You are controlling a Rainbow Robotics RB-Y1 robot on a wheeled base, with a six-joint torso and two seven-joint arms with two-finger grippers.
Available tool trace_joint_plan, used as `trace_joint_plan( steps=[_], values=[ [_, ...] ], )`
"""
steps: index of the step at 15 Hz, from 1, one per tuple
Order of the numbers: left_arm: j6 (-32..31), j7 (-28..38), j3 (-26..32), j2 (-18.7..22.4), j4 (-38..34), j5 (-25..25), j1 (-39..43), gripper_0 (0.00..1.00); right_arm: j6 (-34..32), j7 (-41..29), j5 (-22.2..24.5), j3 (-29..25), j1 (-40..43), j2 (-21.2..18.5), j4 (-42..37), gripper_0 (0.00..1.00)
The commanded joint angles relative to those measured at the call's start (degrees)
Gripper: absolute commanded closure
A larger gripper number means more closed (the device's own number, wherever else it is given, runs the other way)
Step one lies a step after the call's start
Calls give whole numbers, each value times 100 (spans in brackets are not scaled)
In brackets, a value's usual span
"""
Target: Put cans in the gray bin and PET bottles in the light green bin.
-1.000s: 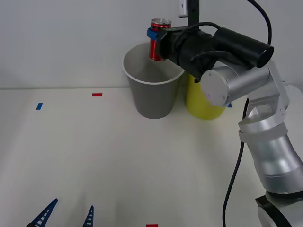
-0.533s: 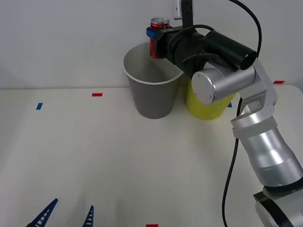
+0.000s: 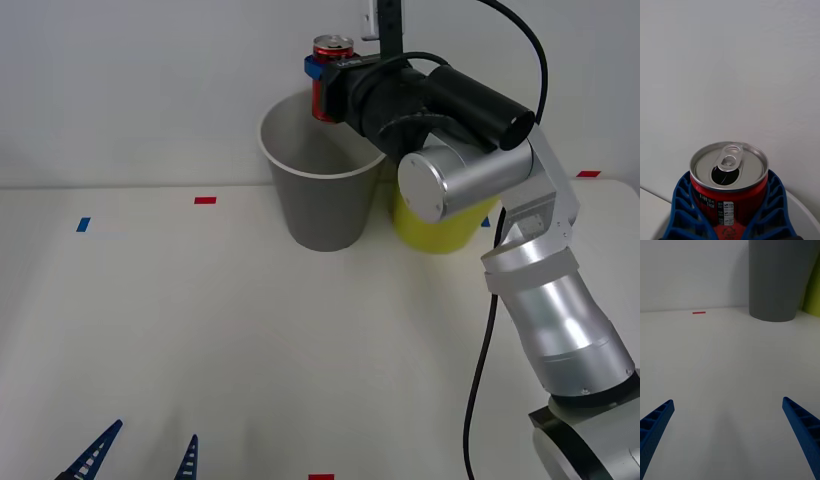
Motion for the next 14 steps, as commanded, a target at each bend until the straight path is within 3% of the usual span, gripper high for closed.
trace_joint_plan(
  steps=[1,4,5,7,8,14],
  values=[
    [0,0,0,0,0,1,0,0,0,20,140,17,-2,24,-3,100],
    [0,0,0,0,0,1,0,0,0,20,316,26,-2,24,-3,100],
    [0,0,0,0,0,1,0,0,0,20,351,35,7,24,-3,58],
    [0,0,0,0,0,1,0,0,0,-15,351,53,-2,24,-3,9],
    [0,0,0,0,0,1,0,0,0,-33,351,53,7,33,6,0],
    [0,0,0,0,0,1,0,0,-141,47,351,53,297,-2,-126,0]
  ],
)
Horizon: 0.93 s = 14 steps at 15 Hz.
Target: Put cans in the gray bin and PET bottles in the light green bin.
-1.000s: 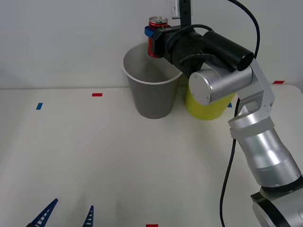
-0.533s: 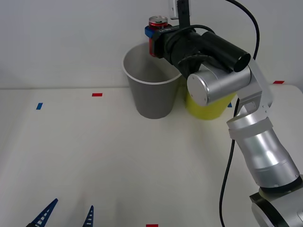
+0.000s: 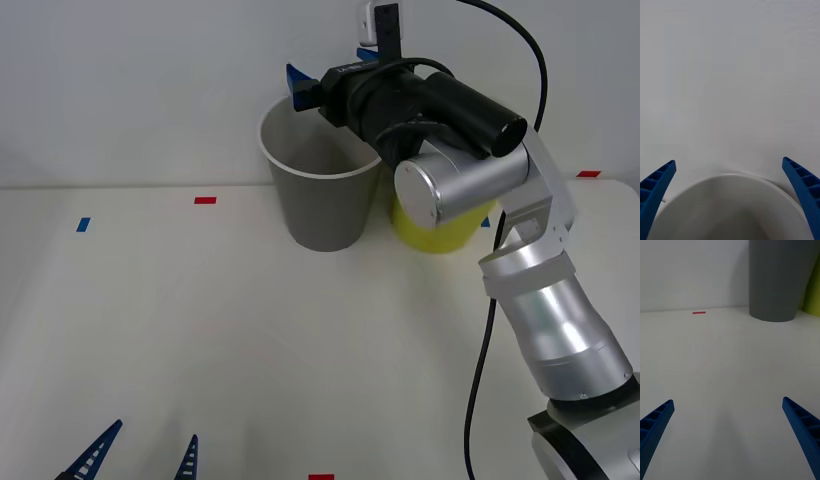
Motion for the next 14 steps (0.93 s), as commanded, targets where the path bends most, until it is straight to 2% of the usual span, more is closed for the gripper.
trace_joint_plan(
  steps=[1,5,8,10,14],
  values=[
    [0,0,0,0,0,1,0,0,-170,103,-17,38,393,-34,-294,0],
    [0,0,0,0,0,1,0,0,-170,68,-53,257,1166,-350,-1498,0],
    [0,0,0,0,0,1,0,0,-179,94,18,275,1975,-394,-2263,0],
    [0,0,0,0,0,1,0,0,-205,94,281,284,2502,-438,-2702,0],
    [0,0,0,0,0,1,0,0,-513,77,396,275,3460,-579,-3186,0]
  ],
)
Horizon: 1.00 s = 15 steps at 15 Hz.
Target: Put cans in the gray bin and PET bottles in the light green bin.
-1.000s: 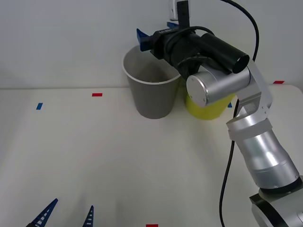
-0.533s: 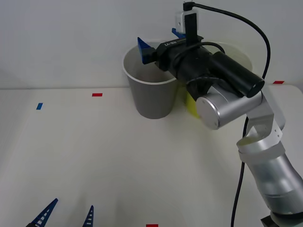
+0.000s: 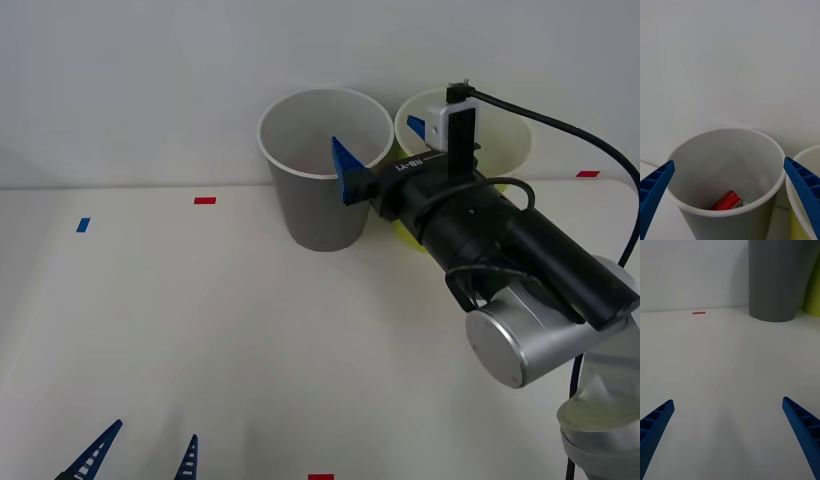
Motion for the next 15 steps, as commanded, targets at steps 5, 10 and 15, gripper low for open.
trace_joint_plan(
  steps=[5,10,15],
  values=[
    [0,0,0,0,0,0,0,0,-1382,8,139,-18,1627,-238,-246,0],
    [0,0,0,0,0,0,0,0,-2094,87,201,-18,2717,-212,-246,0],
    [0,0,0,0,0,0,0,0,-2340,139,262,-27,3324,-142,-237,0]
  ],
)
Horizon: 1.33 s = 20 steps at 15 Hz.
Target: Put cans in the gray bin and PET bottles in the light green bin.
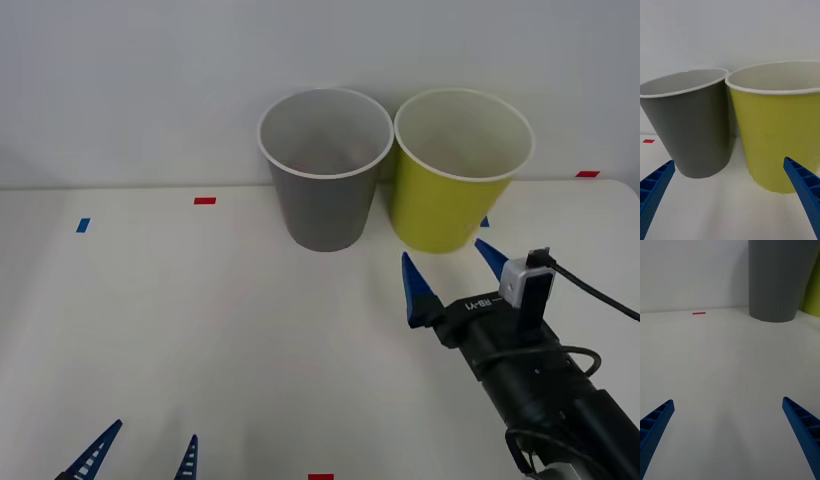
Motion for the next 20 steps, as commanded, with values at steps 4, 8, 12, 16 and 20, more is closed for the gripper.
trace_joint_plan(
  steps=[4,8,12,16,20],
  values=[
    [0,0,0,0,0,0,0,0,-1582,97,642,89,246,505,1287,0],
    [0,0,0,0,0,0,0,0,-2065,150,888,106,571,514,1621,0],
    [0,0,0,0,0,0,0,0,-2672,203,800,97,1239,206,1621,0],
    [0,0,0,0,0,0,0,0,-3094,282,300,194,1758,-268,1638,0],
    [0,0,0,0,0,0,0,0,-3779,317,238,282,1890,-365,2183,0]
  ],
)
